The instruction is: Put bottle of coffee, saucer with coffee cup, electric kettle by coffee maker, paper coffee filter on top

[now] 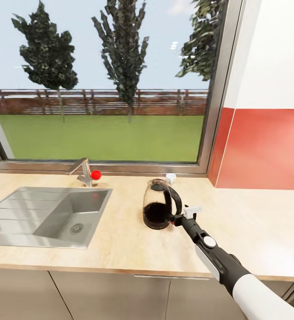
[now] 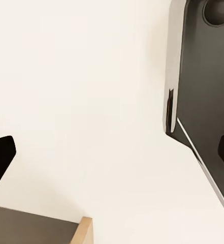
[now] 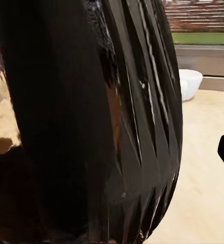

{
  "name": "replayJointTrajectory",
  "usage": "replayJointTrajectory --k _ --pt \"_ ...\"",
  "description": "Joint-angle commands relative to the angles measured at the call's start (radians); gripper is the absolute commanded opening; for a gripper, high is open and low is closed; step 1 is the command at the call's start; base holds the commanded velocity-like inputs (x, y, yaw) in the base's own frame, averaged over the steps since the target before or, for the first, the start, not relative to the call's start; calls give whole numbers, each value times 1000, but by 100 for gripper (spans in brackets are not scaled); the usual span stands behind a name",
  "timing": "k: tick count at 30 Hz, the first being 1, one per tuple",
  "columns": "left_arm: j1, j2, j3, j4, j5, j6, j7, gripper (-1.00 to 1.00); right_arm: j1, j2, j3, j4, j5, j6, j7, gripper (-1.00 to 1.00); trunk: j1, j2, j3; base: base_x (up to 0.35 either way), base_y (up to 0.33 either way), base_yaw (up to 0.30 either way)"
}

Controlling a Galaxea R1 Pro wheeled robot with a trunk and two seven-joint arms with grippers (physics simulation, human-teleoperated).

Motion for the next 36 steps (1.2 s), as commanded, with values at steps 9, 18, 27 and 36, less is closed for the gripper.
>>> replayJointTrajectory --k 9,18,27,36 --pt "0 0 8 0 -11 -2 2 100 -1 1 4 28 -12 -5 3 100 1 -1 -1 31 11 0" --pt "0 0 6 -1 -11 -2 2 100 -1 4 4 36 -12 -5 3 -100 1 -1 -1 43 63 0" --pt "0 0 6 0 -11 -2 2 100 -1 2 4 34 -12 -6 3 -100 1 -1 -1 5 6 0" --pt "1 0 6 0 -11 -2 2 100 -1 2 4 32 -12 -6 3 -100 1 -1 -1 0 0 0"
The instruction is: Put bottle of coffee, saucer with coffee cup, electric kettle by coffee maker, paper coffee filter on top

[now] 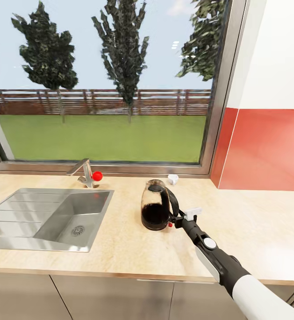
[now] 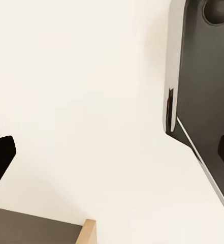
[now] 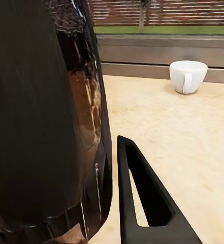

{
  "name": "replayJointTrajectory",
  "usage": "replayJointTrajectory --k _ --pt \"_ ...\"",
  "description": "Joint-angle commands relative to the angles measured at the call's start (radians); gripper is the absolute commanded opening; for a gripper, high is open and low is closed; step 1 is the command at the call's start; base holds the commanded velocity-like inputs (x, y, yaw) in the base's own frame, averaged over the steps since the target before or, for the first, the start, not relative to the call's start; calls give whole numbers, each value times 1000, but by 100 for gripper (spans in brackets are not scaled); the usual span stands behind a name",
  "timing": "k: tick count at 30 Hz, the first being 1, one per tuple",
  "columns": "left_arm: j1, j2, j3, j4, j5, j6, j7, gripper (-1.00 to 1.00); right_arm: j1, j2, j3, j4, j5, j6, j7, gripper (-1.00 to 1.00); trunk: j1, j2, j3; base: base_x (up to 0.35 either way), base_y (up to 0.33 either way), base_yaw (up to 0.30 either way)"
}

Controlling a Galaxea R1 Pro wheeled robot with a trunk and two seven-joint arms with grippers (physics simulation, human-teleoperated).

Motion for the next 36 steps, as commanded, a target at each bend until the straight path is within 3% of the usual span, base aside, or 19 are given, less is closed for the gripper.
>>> replayJointTrajectory --k 1,15,19,24,28,29,33,34,35,36 --pt "0 0 8 -1 -11 -2 3 100 -1 -1 5 0 -11 -5 2 -100 0 -1 -1 0 0 0" --pt "1 3 8 -1 -11 -2 2 100 -1 4 1 -15 -13 -2 2 -100 0 -1 -1 0 0 0" --pt "1 2 8 -1 -11 -1 3 100 -1 5 1 -89 -5 2 2 -100 0 -1 -1 0 0 0" --pt "1 1 8 -1 -11 -2 3 100 -1 7 0 -190 36 25 -1 -100 0 -1 -1 0 0 0" --pt "1 0 8 -1 -11 -2 2 100 -1 22 0 -319 63 242 0 -100 0 -1 -1 0 0 0" --pt "1 -1 8 -1 -11 -2 3 100 -1 45 1 -375 68 328 2 -100 0 -1 -1 0 0 0" --pt "1 -1 8 -1 -11 -2 4 100 -1 108 3 -478 132 478 2 -100 0 -1 -1 0 0 0" --pt "1 -2 8 -1 -11 -2 4 100 -1 122 11 -519 154 521 1 -100 0 -1 -1 0 0 0" --pt "1 -1 8 -1 -11 -1 3 100 -1 146 59 -624 194 602 0 -100 0 -1 -1 0 0 0" --pt "1 -1 7 -1 -11 0 1 100 -1 149 76 -641 199 614 0 -100 0 -1 -1 0 0 0"
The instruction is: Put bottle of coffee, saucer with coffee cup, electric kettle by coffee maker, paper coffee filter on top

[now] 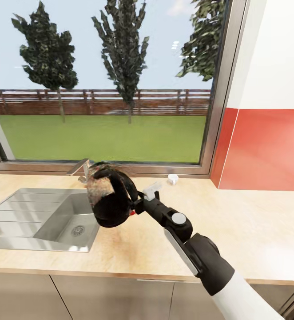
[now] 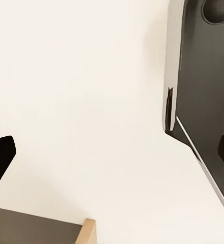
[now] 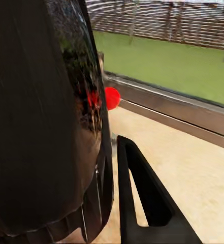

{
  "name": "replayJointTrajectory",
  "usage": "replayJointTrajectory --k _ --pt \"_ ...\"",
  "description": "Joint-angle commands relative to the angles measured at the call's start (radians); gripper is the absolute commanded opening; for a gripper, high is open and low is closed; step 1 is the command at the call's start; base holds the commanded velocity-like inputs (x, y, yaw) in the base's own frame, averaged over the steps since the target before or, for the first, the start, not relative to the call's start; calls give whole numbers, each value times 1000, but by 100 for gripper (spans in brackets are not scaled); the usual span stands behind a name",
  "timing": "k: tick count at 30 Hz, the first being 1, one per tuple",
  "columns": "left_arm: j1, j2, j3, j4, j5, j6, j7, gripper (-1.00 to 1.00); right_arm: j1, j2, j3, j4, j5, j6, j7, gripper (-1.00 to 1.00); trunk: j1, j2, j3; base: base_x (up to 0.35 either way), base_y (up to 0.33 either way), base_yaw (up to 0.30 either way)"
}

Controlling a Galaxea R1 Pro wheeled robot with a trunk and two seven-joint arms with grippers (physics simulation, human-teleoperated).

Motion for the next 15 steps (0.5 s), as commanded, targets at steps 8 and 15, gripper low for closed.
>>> replayJointTrajectory --k 8,15 --pt "7 7 8 -2 -10 24 0 100 -1 5 21 -26 16 25 -6 -100 1 -1 -2 0 0 0" --pt "8 7 8 -2 -10 44 3 100 -1 5 22 -29 10 25 -3 -100 1 -1 -2 0 0 0"
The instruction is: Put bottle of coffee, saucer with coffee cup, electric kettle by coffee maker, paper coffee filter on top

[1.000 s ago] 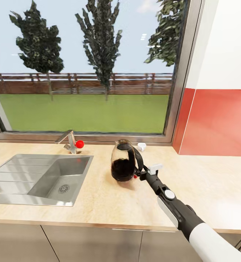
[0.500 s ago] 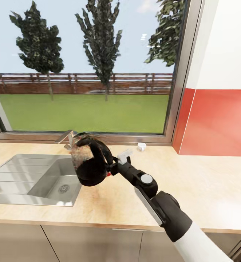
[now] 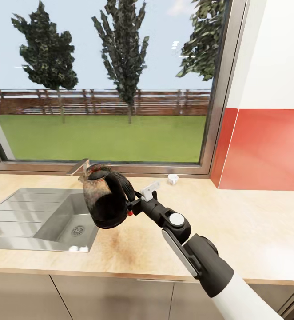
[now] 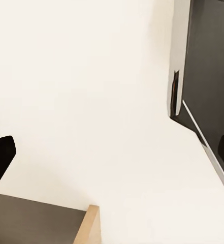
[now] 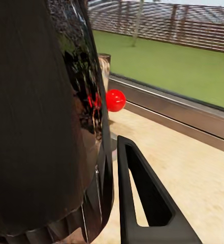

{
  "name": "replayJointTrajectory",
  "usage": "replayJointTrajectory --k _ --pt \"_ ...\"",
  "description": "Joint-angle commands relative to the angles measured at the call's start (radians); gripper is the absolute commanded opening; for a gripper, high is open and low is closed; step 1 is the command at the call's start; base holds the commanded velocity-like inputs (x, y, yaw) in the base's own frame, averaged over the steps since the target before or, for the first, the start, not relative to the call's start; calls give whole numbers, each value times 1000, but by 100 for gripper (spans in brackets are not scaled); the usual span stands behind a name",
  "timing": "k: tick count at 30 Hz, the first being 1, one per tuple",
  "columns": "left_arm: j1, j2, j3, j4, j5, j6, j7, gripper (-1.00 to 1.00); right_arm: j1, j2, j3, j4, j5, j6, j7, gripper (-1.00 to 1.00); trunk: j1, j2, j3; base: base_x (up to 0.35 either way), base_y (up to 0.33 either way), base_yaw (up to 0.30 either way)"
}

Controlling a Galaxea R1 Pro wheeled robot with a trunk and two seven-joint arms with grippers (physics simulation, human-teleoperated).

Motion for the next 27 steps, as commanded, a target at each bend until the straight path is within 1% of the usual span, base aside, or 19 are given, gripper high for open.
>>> replayJointTrajectory --k 1,16,20,21,23,24,26,27 --pt "0 0 8 -1 -11 -2 2 100 -1 0 -1 -1 -3 5 1 -100 0 -1 -2 0 0 0" --pt "0 -4 9 -3 -9 -1 2 100 -1 0 -1 -1 -3 5 1 -100 0 -1 -2 0 2 0" --pt "0 -3 9 -3 -9 -1 3 100 -1 0 -1 -1 -4 5 1 -100 0 -1 -2 0 168 0" --pt "0 -3 9 -3 -3 -5 4 100 -1 0 -1 -1 -4 5 1 -100 0 -1 -2 0 280 0" --pt "0 -2 9 -4 13 -26 -1 100 -1 0 -1 -1 -5 5 1 -100 0 -1 -2 0 293 0" --pt "0 0 9 -4 18 -50 -4 100 -1 0 -1 -1 -5 5 1 -100 0 -1 -2 0 298 0" --pt "0 1 8 -4 24 -134 -9 100 -1 0 -1 -1 -5 5 1 -100 0 -1 -2 -23 299 0" --pt "0 2 8 -4 26 -201 -14 100 -1 0 -1 -1 -5 5 1 -100 0 -1 -2 -67 281 0"
